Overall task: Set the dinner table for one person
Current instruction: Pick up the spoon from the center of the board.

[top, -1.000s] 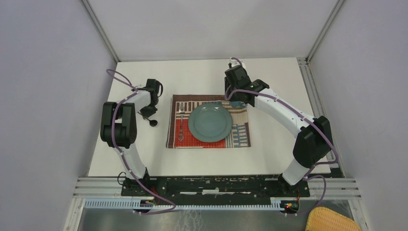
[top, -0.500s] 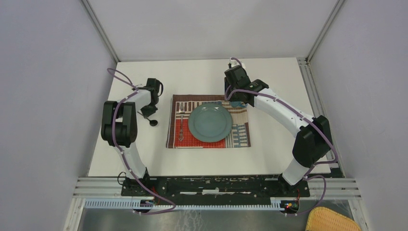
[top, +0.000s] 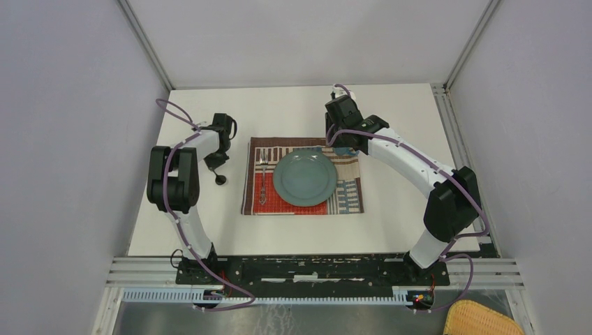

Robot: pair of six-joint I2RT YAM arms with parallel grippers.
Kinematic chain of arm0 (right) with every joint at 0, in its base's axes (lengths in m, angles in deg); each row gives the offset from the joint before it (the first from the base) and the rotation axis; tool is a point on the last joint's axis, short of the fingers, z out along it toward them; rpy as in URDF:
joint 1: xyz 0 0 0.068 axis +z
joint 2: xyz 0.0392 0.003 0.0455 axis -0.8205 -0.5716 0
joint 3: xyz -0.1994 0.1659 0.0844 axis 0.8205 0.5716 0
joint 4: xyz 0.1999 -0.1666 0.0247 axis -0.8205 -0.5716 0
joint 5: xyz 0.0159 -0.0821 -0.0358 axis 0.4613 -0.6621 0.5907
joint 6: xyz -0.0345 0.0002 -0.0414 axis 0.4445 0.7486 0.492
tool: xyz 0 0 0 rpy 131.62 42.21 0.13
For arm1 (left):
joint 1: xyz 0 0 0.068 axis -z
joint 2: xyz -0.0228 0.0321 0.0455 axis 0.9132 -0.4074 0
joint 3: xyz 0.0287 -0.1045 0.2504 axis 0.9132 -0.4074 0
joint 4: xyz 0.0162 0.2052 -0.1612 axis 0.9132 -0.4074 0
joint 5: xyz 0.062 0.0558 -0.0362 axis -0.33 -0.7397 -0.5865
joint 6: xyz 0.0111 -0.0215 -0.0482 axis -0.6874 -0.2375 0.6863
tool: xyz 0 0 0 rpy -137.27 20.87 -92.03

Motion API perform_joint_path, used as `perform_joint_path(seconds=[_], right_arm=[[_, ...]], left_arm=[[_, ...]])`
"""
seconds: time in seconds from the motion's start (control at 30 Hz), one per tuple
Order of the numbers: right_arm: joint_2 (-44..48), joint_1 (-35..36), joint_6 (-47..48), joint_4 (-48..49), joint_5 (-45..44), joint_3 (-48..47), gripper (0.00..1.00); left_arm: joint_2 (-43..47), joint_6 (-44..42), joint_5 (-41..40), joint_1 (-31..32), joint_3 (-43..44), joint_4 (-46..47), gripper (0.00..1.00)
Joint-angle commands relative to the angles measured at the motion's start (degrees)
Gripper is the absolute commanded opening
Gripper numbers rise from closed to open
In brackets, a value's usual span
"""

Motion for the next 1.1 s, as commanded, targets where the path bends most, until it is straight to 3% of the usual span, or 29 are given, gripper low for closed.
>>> perform_joint_path(seconds=[0.0,0.63,1.07], right_arm=[[0.2,-0.2,-0.8,1.3,-0.5,-1.6,0.44],[-0.8,-0.2,-1.3,1.6,0.6,-1.7,0.44],[-0.2,-0.2,-0.8,1.1,-0.3,-2.2,0.44]], left_arm=[[-1.0,-1.9,2.7,-0.3,0.1,0.8,0.02],[7.6,-7.2,2.9,2.4,3.5,-2.3,0.02],[15.2,-10.5,1.3,9.9,2.3,-4.2,0.02]])
